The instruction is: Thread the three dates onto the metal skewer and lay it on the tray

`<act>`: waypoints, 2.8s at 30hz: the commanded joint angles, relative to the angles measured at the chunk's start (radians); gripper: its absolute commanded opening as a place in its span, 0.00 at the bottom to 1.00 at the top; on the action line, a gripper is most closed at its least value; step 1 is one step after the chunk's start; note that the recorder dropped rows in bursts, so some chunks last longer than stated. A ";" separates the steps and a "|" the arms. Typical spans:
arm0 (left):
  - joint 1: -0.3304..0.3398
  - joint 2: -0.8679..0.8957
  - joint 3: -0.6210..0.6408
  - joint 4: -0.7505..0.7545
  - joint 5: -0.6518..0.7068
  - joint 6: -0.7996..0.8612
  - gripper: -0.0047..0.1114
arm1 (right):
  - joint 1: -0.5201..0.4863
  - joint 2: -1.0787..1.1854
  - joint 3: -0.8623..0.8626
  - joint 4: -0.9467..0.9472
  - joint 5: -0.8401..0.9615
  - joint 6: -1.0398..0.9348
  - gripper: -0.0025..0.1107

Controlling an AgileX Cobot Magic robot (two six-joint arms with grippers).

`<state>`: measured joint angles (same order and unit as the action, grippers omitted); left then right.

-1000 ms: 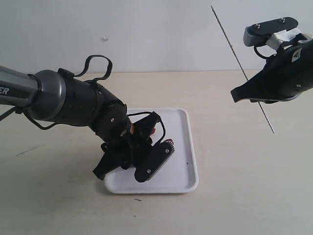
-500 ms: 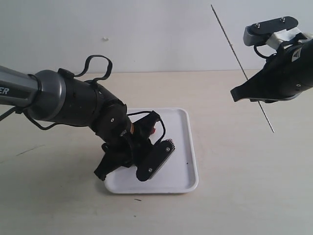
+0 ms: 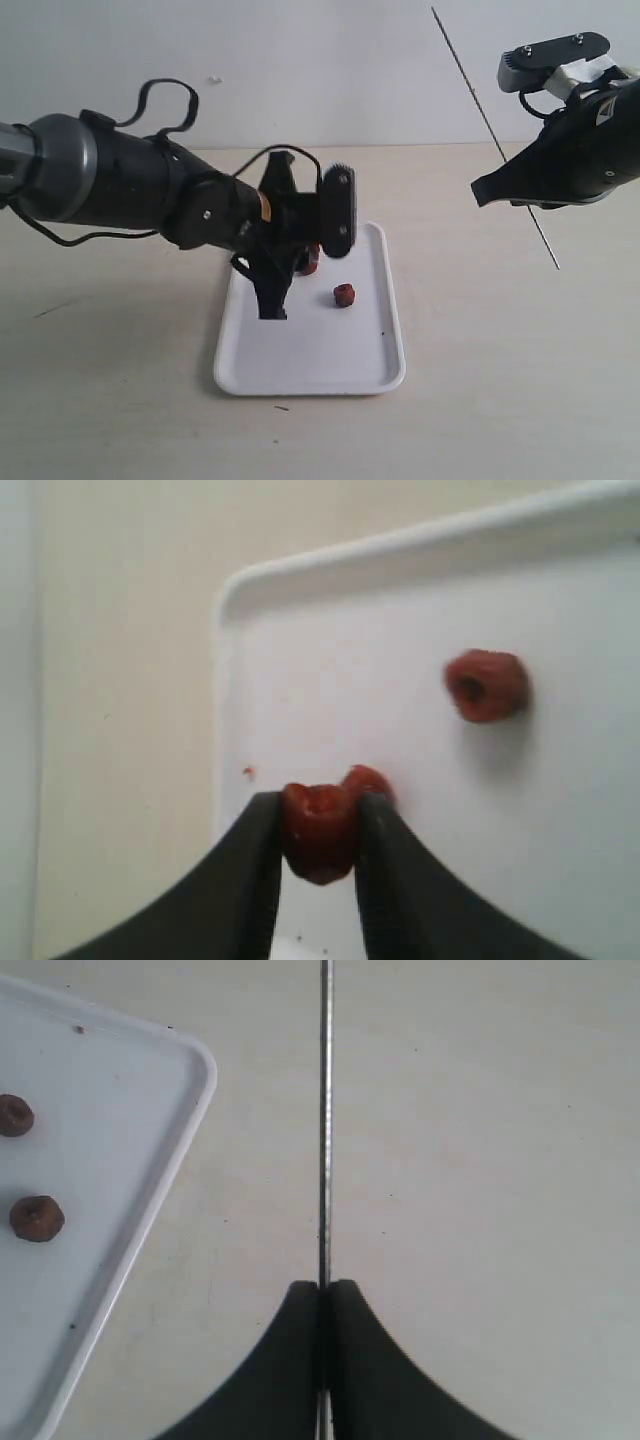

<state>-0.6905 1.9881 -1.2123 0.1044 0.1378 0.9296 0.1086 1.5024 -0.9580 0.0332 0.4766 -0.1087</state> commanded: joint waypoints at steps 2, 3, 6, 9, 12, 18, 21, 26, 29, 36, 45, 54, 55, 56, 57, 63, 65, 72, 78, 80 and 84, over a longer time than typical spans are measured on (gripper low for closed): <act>0.083 -0.073 0.000 -0.013 -0.138 -0.414 0.26 | -0.004 -0.002 -0.006 0.019 -0.006 0.001 0.02; 0.094 -0.084 0.000 -0.013 -0.152 -0.475 0.26 | -0.004 -0.002 -0.006 0.021 -0.003 0.001 0.02; 0.131 -0.111 0.000 -0.013 -0.185 -0.670 0.26 | -0.004 -0.001 -0.006 0.059 0.024 -0.010 0.02; 0.160 -0.130 0.000 -0.013 -0.198 -0.878 0.26 | -0.004 -0.001 0.007 0.138 0.040 -0.094 0.02; 0.180 -0.136 0.000 -0.013 -0.205 -1.058 0.26 | -0.004 -0.001 0.034 0.235 0.049 -0.210 0.02; 0.192 -0.138 0.000 -0.013 -0.217 -1.310 0.26 | -0.004 -0.001 0.076 0.370 0.053 -0.337 0.02; 0.192 -0.138 0.000 -0.011 -0.215 -1.420 0.26 | -0.004 -0.001 0.098 0.397 0.057 -0.359 0.02; 0.192 -0.138 0.000 -0.011 -0.224 -1.653 0.26 | -0.004 -0.001 0.127 0.419 0.054 -0.377 0.02; 0.192 -0.138 0.000 -0.011 -0.226 -1.735 0.26 | -0.004 -0.001 0.151 0.474 0.056 -0.430 0.02; 0.192 -0.138 0.000 -0.011 -0.228 -1.858 0.26 | -0.004 -0.001 0.202 0.818 0.173 -0.833 0.02; 0.192 -0.164 0.000 0.053 -0.232 -1.954 0.26 | -0.004 0.028 0.249 0.940 0.240 -0.968 0.02; 0.154 -0.172 0.000 0.112 -0.240 -1.987 0.26 | -0.004 0.178 0.213 1.198 0.407 -1.257 0.02; 0.154 -0.172 0.000 0.120 -0.240 -1.987 0.26 | -0.004 0.181 0.210 1.205 0.403 -1.257 0.02; 0.152 -0.172 0.000 0.122 -0.240 -1.987 0.26 | -0.004 0.183 0.210 1.218 0.391 -1.257 0.02; 0.152 -0.172 0.000 0.122 -0.240 -1.987 0.26 | -0.004 0.186 0.210 1.223 0.378 -1.257 0.02; 0.151 -0.172 0.000 0.121 -0.236 -1.987 0.26 | -0.004 0.188 0.210 1.251 0.300 -1.259 0.02; 0.151 -0.172 0.000 0.121 -0.236 -1.987 0.26 | -0.004 0.188 0.208 1.265 0.302 -1.265 0.02; 0.131 -0.172 0.000 0.140 -0.229 -1.985 0.26 | -0.004 0.190 0.206 1.277 0.321 -1.278 0.02; 0.131 -0.172 0.000 0.146 -0.229 -1.985 0.26 | -0.004 0.190 0.206 1.267 0.321 -1.278 0.02; 0.131 -0.172 0.000 0.146 -0.229 -1.985 0.26 | -0.004 0.190 0.206 1.262 0.321 -1.278 0.02; 0.131 -0.172 0.000 0.146 -0.229 -1.985 0.26 | -0.004 0.190 0.206 1.247 0.325 -1.278 0.02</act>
<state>-0.5557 1.8271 -1.2123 0.2466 -0.0845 -1.0550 0.1086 1.6898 -0.7448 1.2906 0.7857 -1.3731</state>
